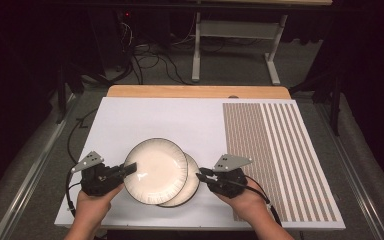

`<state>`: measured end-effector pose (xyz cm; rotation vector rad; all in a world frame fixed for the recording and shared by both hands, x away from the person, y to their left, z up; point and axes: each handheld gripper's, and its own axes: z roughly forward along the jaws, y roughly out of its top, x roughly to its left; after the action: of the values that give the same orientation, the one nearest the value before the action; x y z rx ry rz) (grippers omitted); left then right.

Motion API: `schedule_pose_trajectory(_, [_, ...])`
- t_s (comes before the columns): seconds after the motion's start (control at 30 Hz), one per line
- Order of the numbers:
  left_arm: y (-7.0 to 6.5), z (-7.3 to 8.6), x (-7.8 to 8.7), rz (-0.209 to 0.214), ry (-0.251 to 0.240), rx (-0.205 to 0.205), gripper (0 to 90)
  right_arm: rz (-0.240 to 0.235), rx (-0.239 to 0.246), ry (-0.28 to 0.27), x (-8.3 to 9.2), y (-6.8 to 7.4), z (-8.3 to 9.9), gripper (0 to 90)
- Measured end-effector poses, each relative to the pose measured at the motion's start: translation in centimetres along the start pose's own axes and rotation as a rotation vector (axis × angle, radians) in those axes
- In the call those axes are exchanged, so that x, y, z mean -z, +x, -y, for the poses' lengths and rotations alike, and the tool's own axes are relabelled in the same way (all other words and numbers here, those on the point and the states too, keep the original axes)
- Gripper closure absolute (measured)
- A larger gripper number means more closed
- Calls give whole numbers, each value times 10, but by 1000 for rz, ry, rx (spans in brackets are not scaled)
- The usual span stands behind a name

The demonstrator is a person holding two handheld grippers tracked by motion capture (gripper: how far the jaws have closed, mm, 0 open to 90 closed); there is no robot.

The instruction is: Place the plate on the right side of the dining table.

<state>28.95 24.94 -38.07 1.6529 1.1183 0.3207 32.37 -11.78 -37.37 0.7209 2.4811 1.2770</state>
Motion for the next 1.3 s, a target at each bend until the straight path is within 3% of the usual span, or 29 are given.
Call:
schedule_pose_trajectory(0.27, [0,0,5,-5,-32,-41,791,75,-28,-70,32,-15,6,609])
schedule_pose_trajectory(0.47, [-4,-2,10,-44,-59,-99,794,103,-57,-99,52,-27,17,475])
schedule_pose_trajectory(0.67, [-6,-2,14,-56,-82,-136,795,153,-53,-149,71,-34,28,324])
schedule_pose_trajectory(0.73, [-7,-2,14,-60,-85,-151,795,174,-55,-165,75,-36,31,268])
schedule_pose_trajectory(0.97, [-12,-1,16,-60,-112,-207,793,181,-84,-191,85,-40,39,135])
schedule_pose_trajectory(1.07, [-12,0,18,-63,-116,-219,793,204,-97,-202,87,-42,43,9])
schedule_pose_trajectory(1.13, [-13,1,19,-64,-121,-225,792,220,-115,-207,90,-42,45,5])
schedule_pose_trajectory(1.3, [-11,2,23,-66,-127,-227,791,232,-107,-212,92,-43,49,4])
